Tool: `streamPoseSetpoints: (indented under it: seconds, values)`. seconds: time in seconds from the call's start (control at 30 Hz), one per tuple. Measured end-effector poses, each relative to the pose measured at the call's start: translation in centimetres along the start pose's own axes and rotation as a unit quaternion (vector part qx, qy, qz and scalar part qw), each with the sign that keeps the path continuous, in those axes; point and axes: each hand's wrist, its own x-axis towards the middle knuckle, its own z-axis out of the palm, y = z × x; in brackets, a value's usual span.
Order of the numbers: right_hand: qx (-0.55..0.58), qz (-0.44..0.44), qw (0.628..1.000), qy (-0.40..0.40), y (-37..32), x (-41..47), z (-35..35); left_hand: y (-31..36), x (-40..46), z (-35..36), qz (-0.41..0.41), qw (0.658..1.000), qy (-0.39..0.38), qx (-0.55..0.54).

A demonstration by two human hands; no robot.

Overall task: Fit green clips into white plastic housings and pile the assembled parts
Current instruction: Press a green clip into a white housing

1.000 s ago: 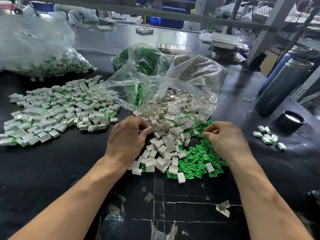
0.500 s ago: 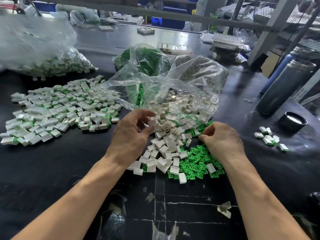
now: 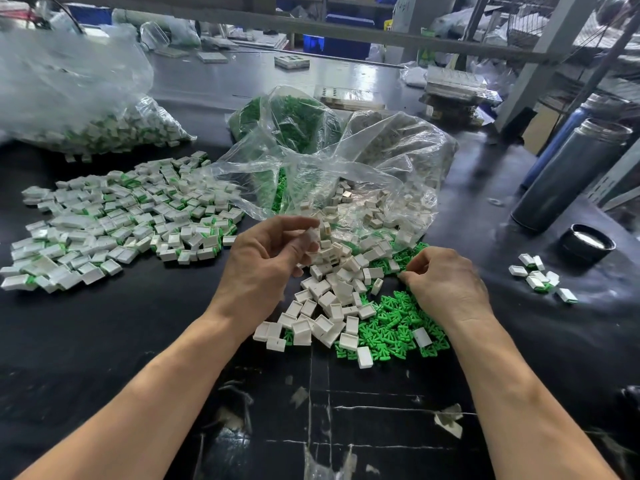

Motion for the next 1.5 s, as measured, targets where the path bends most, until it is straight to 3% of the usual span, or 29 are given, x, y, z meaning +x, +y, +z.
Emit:
streamPoseSetpoints:
  seconds: [0.33, 0.57, 0.67, 0.93, 1.5]
  values:
    - [0.052, -0.023, 0.995, 0.08, 0.2, -0.2, 0.2, -0.1, -0.2, -0.1, -0.003, 0.999, 0.022, 0.035]
    - [0.329, -0.084, 0.939, 0.06, -0.4, -1.0, 0.8, 0.3, -0.3, 0.3, -0.019, 1.0, 0.02, 0.013]
    - [0.386, -0.077, 0.919, 0.035, -1.2, -1.7, 0.8, 0.4, -0.4, 0.4, -0.012, 1.0, 0.015, 0.016]
    - [0.445, -0.059, 0.893, -0.01, -1.5, -1.7, 1.1, 0.2, -0.4, 0.5, -0.026, 0.996, -0.025, 0.078]
    - [0.509, -0.102, 0.854, -0.042, -2.4, -2.3, 1.1, 0.2, -0.8, 1.0, -0.024, 0.997, -0.053, 0.041]
